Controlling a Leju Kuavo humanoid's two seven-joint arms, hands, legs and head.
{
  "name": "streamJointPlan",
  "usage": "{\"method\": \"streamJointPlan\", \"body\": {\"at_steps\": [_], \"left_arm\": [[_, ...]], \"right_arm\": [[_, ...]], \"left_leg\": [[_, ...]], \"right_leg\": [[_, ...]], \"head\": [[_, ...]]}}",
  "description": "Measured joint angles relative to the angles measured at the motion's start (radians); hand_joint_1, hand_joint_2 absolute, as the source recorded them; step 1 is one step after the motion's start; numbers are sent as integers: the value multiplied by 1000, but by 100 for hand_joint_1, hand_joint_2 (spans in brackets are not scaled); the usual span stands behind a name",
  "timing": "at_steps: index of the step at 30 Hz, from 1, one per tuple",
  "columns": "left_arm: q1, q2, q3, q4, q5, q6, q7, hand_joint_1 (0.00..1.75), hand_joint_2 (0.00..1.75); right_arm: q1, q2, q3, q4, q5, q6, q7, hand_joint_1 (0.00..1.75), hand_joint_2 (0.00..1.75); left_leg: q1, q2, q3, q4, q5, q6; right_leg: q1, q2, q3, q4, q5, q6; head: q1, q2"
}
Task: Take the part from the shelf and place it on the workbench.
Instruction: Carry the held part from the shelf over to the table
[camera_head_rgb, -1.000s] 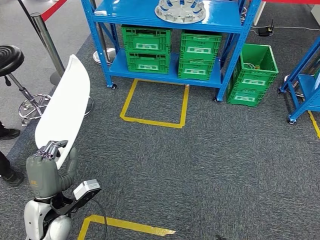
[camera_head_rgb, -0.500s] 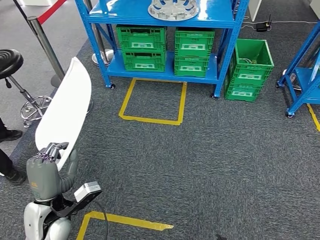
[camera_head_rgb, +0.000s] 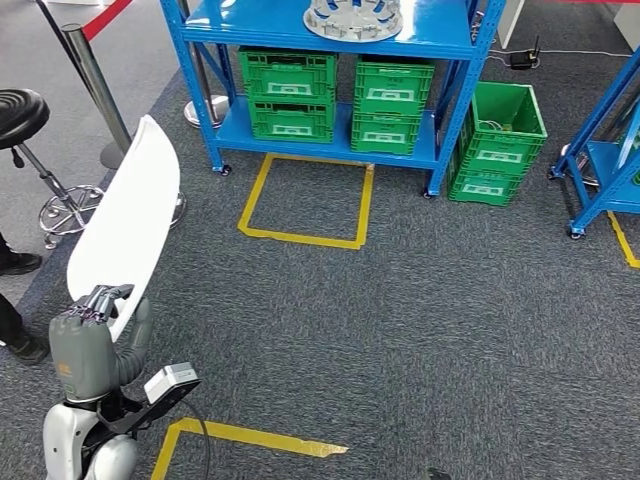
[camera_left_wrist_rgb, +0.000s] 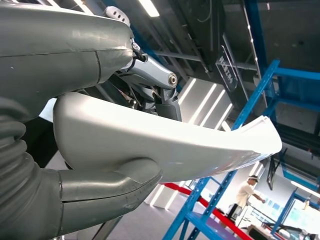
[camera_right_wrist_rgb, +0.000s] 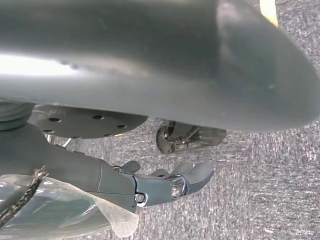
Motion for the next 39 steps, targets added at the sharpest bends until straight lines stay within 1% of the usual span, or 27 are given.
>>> {"method": "streamJointPlan", "body": {"at_steps": [5,11,16,19,21,22,23,24,25,26,27,28,29,30,31,32,33,34,35,36,37,38,39], "left_arm": [[-1,1,0,0,0,0,2,175,175],[-2,1,0,0,0,0,3,175,175],[-3,4,-1,0,0,0,5,175,175],[-5,7,-2,0,0,0,7,175,175],[-6,9,-3,0,0,0,7,175,175],[-7,9,-4,0,0,0,7,175,175],[-8,9,-5,0,0,0,8,175,175],[-8,9,-6,0,1,0,8,175,175],[-8,9,-6,1,1,0,9,175,175],[-7,9,-6,1,1,0,9,175,175],[-6,9,-6,1,1,0,9,175,175],[-5,9,-7,1,1,0,9,175,175],[-5,9,-7,1,1,0,9,175,175],[-5,9,-7,1,1,0,9,175,175],[-5,9,-7,1,1,0,9,175,175],[-6,9,-7,1,1,0,9,175,175],[-6,9,-7,1,1,0,9,175,175],[-6,9,-8,1,1,0,9,175,175],[-5,9,-8,1,1,0,9,175,175],[-4,10,-8,1,1,0,9,175,175],[-4,10,-8,1,1,0,9,175,175],[-5,11,-9,1,1,0,9,175,175],[-5,11,-9,1,1,0,9,175,175]], "right_arm": [[-2,0,16,0,17,-25,8,0,0],[-2,0,25,1,23,-27,10,0,0],[-2,0,37,1,36,-50,16,0,0],[-3,1,49,1,45,-64,20,0,0],[-3,1,53,1,47,-69,21,0,0],[-3,2,55,1,48,-70,21,0,0],[-3,2,56,1,48,-71,21,0,0],[-3,2,57,1,48,-71,21,0,0],[-3,2,58,1,48,-71,21,0,0],[-3,2,60,1,48,-72,21,0,0],[-2,2,61,1,48,-72,21,0,0],[-2,2,62,1,47,-72,22,0,0],[-2,2,63,1,47,-72,22,0,0],[-2,2,63,1,47,-73,22,0,0],[-2,2,63,1,48,-73,22,0,0],[-3,2,64,1,48,-73,22,0,0],[-3,2,64,1,48,-73,22,0,0],[-2,2,64,1,48,-72,22,0,0],[-2,2,65,1,48,-72,22,0,0],[-2,3,66,1,48,-71,22,0,0],[-2,3,67,1,48,-71,22,0,0],[-2,4,68,1,48,-71,22,0,0],[-1,4,68,1,47,-71,22,0,0]], "left_leg": [[0,0,-2,1,2,2],[0,0,-2,1,3,3],[-3,0,-7,6,3,6],[-5,-1,-11,7,5,13],[-2,-3,-10,-4,14,21],[1,-5,-10,-11,20,26],[5,-8,-10,-17,26,30],[6,-11,-13,-19,29,32],[7,-15,-18,-19,32,33],[7,-21,-22,-18,34,32],[8,-27,-25,-17,36,31],[9,-36,-28,-15,37,28],[12,-45,-30,-11,38,25],[14,-55,-32,-7,38,20],[15,-64,-35,-1,37,14],[15,-73,-40,4,37,8],[15,-81,-44,8,38,1],[16,-90,-49,9,41,-6],[18,-99,-53,10,45,-12],[19,-100,-56,13,43,-17],[19,-90,-65,29,32,-23],[19,-71,-81,64,8,-27],[19,-48,-104,119,-25,-32]], "right_leg": [[-1,0,-2,0,2,3],[0,0,-2,0,3,2],[-2,0,-5,-1,7,8],[-5,-2,-7,-2,10,13],[-4,-3,-10,1,6,18],[-3,-3,-19,18,-10,21],[-4,-2,-37,56,-39,24],[-6,0,-63,115,-76,27],[-8,0,-92,186,-114,30],[-10,0,-117,246,-139,33],[-11,0,-127,277,-146,35],[-13,1,-116,267,-133,37],[-16,6,-84,213,-103,38],[-20,22,-41,139,-73,40],[-22,44,-3,71,-55,41],[-24,60,24,24,-45,39],[-24,72,36,5,-47,35],[-22,69,38,5,-48,28],[-21,57,39,6,-45,20],[-21,46,38,6,-42,13],[-22,34,37,5,-39,5],[-23,21,37,4,-37,-1],[-22,7,35,3,-37,-4]], "head": [[0,0],[0,0],[-1,0],[-1,0],[-1,0],[0,0],[1,0],[1,0],[2,0],[1,0],[1,0],[1,0],[1,0],[1,0],[1,0],[1,0],[0,0],[-1,0],[-2,0],[-2,0],[-5,0],[-8,0],[-12,0]]}}
